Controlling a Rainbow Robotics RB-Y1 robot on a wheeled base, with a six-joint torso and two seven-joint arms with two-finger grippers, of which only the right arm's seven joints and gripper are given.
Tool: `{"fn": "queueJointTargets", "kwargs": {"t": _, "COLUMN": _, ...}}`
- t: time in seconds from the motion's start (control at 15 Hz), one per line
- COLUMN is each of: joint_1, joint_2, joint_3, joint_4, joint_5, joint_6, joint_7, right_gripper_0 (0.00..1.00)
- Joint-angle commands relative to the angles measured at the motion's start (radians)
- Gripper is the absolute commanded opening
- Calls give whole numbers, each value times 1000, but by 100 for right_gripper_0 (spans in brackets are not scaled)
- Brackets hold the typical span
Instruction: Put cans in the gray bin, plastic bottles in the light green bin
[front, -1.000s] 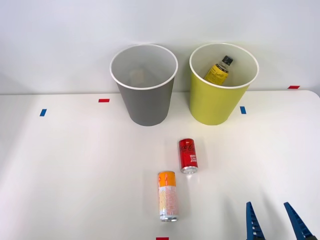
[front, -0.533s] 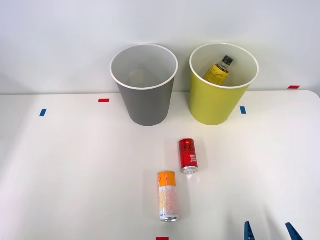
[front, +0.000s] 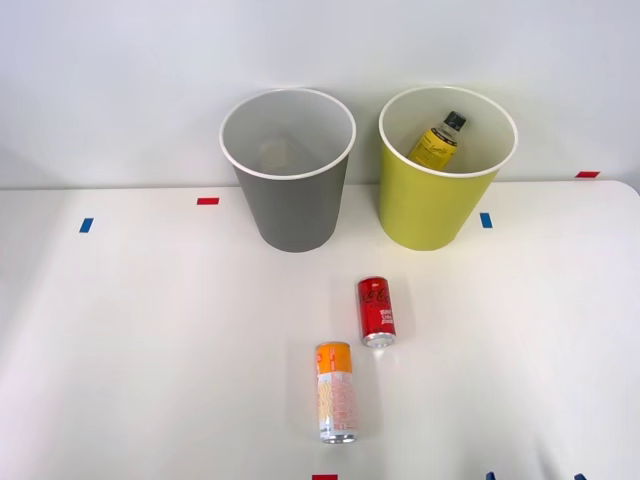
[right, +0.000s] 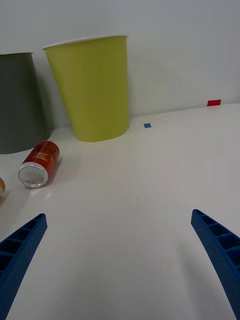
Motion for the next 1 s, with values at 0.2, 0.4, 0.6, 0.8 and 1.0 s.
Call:
{"fn": "queueJointTargets", "kwargs": {"t": 0.2, "joint_1": 3, "joint_2": 0, "joint_3": 24, "joint_4": 6, "joint_5": -3, "joint_6": -6, "joint_7": 13, "right_gripper_0": 100}}
{"fn": "queueJointTargets", "kwargs": {"t": 0.4, "joint_1": 3, "joint_2": -2, "joint_3": 26, "joint_4": 6, "joint_5": -3, "joint_6": -6, "joint_7": 13, "right_gripper_0": 100}}
{"fn": "queueJointTargets", "kwargs": {"t": 0.6, "joint_1": 3, "joint_2": -2, "joint_3": 26, "joint_4": 6, "joint_5": -3, "joint_6": -6, "joint_7": 13, "right_gripper_0": 100}}
{"fn": "queueJointTargets", "kwargs": {"t": 0.8, "joint_1": 3, "joint_2": -2, "joint_3": 26, "joint_4": 6, "joint_5": -3, "joint_6": -6, "joint_7": 13, "right_gripper_0": 100}}
{"fn": "queueJointTargets", "kwargs": {"t": 1.0, "joint_1": 3, "joint_2": -2, "joint_3": 26, "joint_4": 6, "joint_5": -3, "joint_6": -6, "joint_7": 13, "right_gripper_0": 100}}
